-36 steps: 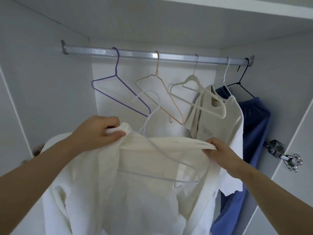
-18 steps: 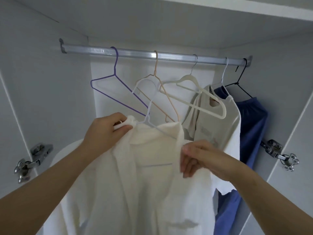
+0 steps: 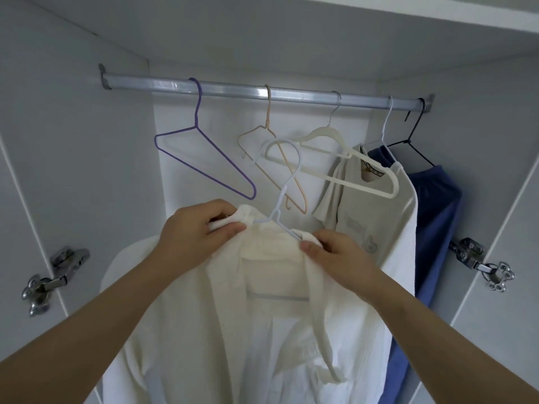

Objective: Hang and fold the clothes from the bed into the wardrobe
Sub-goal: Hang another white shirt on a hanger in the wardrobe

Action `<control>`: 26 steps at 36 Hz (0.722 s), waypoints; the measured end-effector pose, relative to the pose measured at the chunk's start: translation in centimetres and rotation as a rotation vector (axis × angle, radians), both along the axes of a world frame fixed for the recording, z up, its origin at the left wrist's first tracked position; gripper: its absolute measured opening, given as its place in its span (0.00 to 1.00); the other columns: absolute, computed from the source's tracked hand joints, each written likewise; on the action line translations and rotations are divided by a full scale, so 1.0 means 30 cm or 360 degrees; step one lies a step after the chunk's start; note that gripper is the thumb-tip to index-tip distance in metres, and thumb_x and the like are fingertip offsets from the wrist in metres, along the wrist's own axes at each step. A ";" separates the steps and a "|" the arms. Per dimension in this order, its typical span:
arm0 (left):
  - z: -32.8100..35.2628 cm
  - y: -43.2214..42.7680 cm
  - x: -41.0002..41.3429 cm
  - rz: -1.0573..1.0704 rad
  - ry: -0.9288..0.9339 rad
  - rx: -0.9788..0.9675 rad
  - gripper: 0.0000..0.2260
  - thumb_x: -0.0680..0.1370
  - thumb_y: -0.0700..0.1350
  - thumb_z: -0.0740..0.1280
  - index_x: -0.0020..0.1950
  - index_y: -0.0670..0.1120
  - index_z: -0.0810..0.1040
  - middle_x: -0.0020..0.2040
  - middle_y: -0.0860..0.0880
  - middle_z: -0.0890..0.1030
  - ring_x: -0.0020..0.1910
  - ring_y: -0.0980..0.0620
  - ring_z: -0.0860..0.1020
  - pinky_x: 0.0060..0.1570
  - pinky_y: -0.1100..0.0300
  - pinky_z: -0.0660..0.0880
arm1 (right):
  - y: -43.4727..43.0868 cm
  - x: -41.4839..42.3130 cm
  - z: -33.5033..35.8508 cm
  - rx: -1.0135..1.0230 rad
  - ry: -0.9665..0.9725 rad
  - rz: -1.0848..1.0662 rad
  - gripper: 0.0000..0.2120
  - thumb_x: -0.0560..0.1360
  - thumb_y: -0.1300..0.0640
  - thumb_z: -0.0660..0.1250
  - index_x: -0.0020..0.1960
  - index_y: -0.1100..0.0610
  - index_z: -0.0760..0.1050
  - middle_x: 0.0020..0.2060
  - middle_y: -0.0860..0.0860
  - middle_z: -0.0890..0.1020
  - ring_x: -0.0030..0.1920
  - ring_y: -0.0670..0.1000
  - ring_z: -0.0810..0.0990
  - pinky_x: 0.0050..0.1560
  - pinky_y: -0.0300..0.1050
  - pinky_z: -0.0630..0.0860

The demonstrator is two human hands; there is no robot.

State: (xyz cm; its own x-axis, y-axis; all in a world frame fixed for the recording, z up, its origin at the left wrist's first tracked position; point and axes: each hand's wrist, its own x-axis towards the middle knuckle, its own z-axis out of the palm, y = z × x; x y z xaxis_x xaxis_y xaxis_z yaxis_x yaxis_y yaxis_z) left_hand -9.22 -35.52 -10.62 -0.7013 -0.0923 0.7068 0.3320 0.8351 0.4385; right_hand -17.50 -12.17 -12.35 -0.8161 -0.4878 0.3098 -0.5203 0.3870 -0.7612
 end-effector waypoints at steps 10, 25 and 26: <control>0.048 -0.031 -0.003 0.0048 -0.0103 0.0413 0.10 0.76 0.42 0.67 0.36 0.53 0.74 0.36 0.57 0.76 0.35 0.62 0.72 0.36 0.74 0.66 | 0.009 -0.036 -0.062 -0.0082 -0.0115 -0.0241 0.10 0.77 0.52 0.63 0.40 0.55 0.75 0.33 0.47 0.74 0.33 0.45 0.72 0.33 0.37 0.65; 0.011 0.002 -0.020 0.0100 0.0058 -0.0371 0.20 0.77 0.59 0.54 0.48 0.46 0.78 0.42 0.56 0.76 0.40 0.59 0.71 0.38 0.62 0.65 | -0.025 -0.054 -0.013 -0.0289 -0.0131 -0.0170 0.09 0.76 0.54 0.66 0.37 0.52 0.73 0.29 0.44 0.73 0.30 0.42 0.71 0.30 0.33 0.66; 0.010 -0.001 -0.029 0.0162 -0.0094 -0.0401 0.18 0.79 0.59 0.54 0.50 0.49 0.77 0.43 0.56 0.75 0.41 0.57 0.71 0.38 0.61 0.64 | -0.025 -0.054 -0.008 -0.0316 -0.0134 -0.0169 0.09 0.76 0.55 0.66 0.37 0.52 0.74 0.30 0.44 0.74 0.31 0.43 0.71 0.31 0.33 0.66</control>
